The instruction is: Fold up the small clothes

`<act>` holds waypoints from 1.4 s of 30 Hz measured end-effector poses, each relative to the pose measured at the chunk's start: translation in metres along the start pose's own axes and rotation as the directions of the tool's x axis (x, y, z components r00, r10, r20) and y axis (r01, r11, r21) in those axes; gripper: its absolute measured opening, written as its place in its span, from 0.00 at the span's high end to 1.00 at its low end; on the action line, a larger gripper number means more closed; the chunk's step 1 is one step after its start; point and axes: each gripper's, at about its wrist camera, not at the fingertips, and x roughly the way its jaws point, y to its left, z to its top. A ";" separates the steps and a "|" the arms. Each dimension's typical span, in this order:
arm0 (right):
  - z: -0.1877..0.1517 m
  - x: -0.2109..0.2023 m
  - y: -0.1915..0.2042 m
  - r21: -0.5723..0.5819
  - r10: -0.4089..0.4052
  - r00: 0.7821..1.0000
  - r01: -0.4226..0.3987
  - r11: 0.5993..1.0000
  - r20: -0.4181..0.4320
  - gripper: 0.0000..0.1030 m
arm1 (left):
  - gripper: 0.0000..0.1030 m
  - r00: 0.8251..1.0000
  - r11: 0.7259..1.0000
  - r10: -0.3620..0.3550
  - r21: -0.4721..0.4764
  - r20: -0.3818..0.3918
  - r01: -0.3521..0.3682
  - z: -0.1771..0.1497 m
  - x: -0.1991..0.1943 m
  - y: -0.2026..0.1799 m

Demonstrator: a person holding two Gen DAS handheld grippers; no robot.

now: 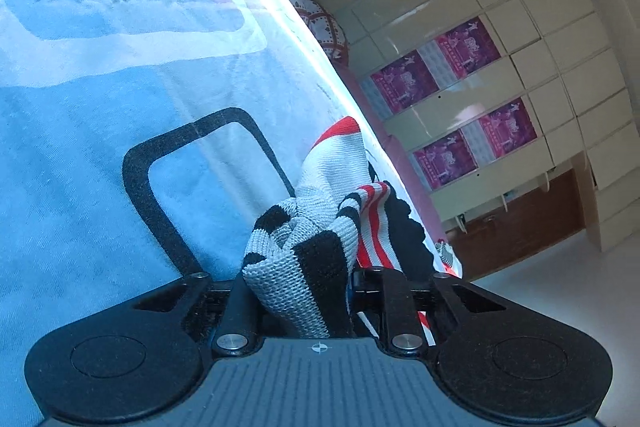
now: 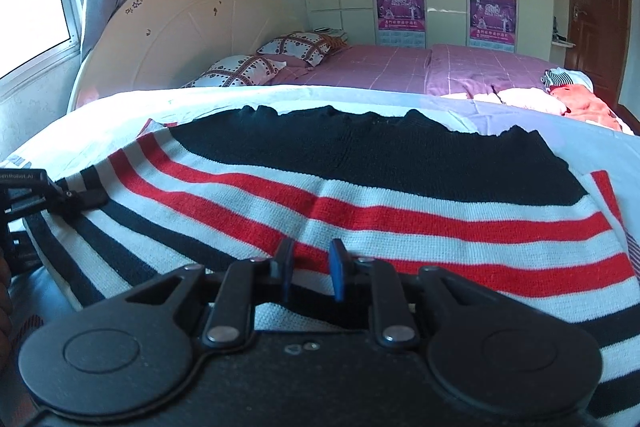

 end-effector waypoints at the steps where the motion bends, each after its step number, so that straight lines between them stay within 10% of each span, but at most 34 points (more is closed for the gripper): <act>1: -0.001 0.000 0.000 -0.005 -0.001 1.000 0.001 1.000 0.004 0.81 | 0.81 1.000 1.000 -0.021 -0.019 0.010 0.021 0.000 -0.002 0.004; 20: -0.015 0.003 0.013 -0.202 -0.083 0.995 0.093 0.975 0.058 0.78 | 0.81 0.990 0.985 -0.131 0.116 0.046 0.125 0.009 -0.013 -0.035; 25: -0.009 -0.009 -0.010 -0.064 -0.009 0.999 0.012 0.998 0.047 0.78 | 0.81 0.973 0.900 -0.230 0.378 -0.010 0.217 0.001 -0.020 -0.138; 30: -0.030 -0.080 -0.088 0.312 -0.055 0.985 0.001 0.950 0.162 0.74 | 0.81 0.958 0.747 -0.248 0.601 -0.143 0.283 -0.049 -0.010 -0.220; 33: -0.050 -0.123 -0.135 0.459 -0.114 0.975 0.015 0.888 0.190 0.67 | 0.81 0.945 0.660 -0.168 0.680 -0.281 0.320 -0.100 0.012 -0.248; 36: -0.068 -0.157 -0.178 0.604 -0.158 0.968 0.010 0.797 0.193 0.37 | 0.78 0.889 0.579 0.038 0.735 -0.456 0.353 -0.164 0.047 -0.255; 38: -0.076 -0.174 -0.195 0.660 -0.156 0.965 -0.021 0.751 0.209 0.37 | 0.61 0.915 0.478 0.043 0.813 -0.400 0.333 -0.191 0.031 -0.261; 40: -0.081 -0.188 -0.207 0.681 -0.116 0.961 -0.091 0.727 0.252 0.37 | 0.35 0.896 0.519 -0.046 0.756 -0.442 0.400 -0.181 0.006 -0.263; 42: -0.082 -0.193 -0.215 0.708 -0.069 0.955 -0.165 0.686 0.290 0.36 | 0.35 0.897 0.584 -0.115 0.701 -0.426 0.408 -0.156 -0.019 -0.260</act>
